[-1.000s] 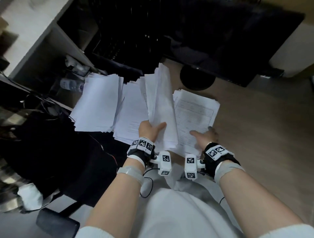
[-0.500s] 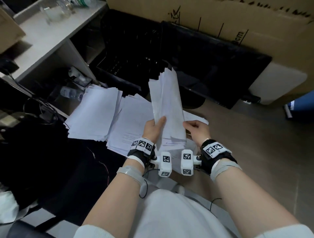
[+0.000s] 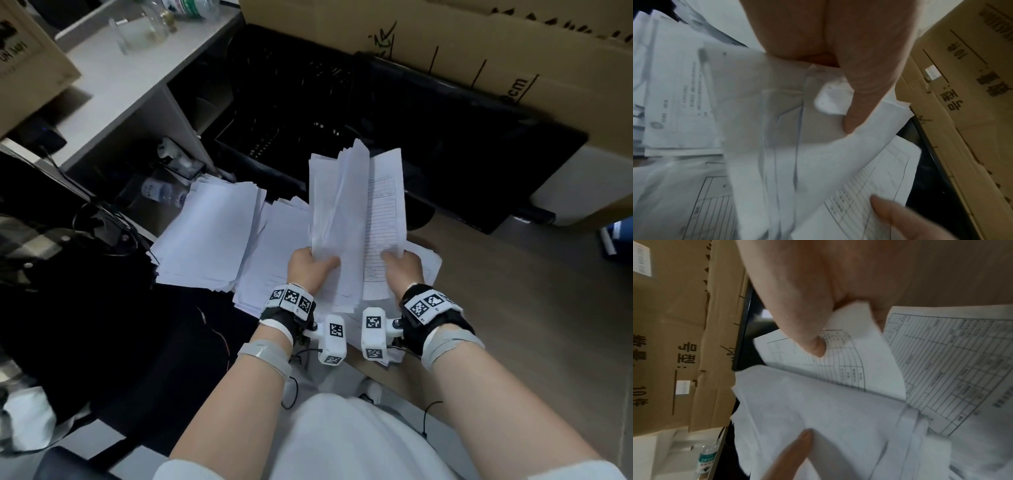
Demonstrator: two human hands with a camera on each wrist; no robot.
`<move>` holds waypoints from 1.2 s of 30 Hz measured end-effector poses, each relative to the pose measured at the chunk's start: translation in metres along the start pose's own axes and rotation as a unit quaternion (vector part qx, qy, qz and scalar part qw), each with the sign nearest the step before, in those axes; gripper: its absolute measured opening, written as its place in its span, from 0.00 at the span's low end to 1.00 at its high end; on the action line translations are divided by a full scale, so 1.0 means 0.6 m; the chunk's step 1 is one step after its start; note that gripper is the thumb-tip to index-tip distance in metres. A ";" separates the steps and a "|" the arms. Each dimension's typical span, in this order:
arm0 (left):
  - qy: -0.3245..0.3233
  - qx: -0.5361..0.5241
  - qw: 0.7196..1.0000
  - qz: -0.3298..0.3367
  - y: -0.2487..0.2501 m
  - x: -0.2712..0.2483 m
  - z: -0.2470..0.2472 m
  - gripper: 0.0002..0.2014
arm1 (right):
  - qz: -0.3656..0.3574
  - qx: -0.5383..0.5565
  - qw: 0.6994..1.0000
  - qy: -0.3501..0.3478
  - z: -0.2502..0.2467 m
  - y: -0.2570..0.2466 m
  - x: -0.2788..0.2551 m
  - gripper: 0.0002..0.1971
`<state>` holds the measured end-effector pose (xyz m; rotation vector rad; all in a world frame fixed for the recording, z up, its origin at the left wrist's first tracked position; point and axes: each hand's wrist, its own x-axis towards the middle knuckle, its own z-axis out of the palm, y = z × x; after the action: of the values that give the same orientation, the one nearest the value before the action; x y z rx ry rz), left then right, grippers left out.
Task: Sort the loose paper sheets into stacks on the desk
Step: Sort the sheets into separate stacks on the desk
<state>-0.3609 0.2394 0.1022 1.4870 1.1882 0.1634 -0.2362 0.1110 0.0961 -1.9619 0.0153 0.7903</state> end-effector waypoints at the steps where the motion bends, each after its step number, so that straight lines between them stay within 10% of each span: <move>1: -0.001 -0.011 1.000 -0.011 -0.001 0.010 -0.014 0.07 | -0.001 -0.002 1.000 0.010 0.007 -0.002 0.001 0.09; 9: -0.092 -0.014 0.996 -0.003 0.004 0.081 -0.087 0.15 | -0.051 0.036 0.997 -0.047 0.089 -0.073 -0.021 0.04; 16: -0.028 -0.027 0.999 -0.002 -0.001 0.112 -0.099 0.15 | -0.010 -0.031 0.995 0.094 0.089 -0.053 0.002 0.15; 36: 0.056 -0.021 0.998 -0.036 -0.050 -0.003 0.093 0.16 | 0.077 -0.036 0.993 0.081 -0.105 0.132 0.008 0.09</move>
<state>-0.3412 0.1957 0.0611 1.4110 1.3178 0.2241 -0.2257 0.0215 0.0503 -2.1086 0.2389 0.7375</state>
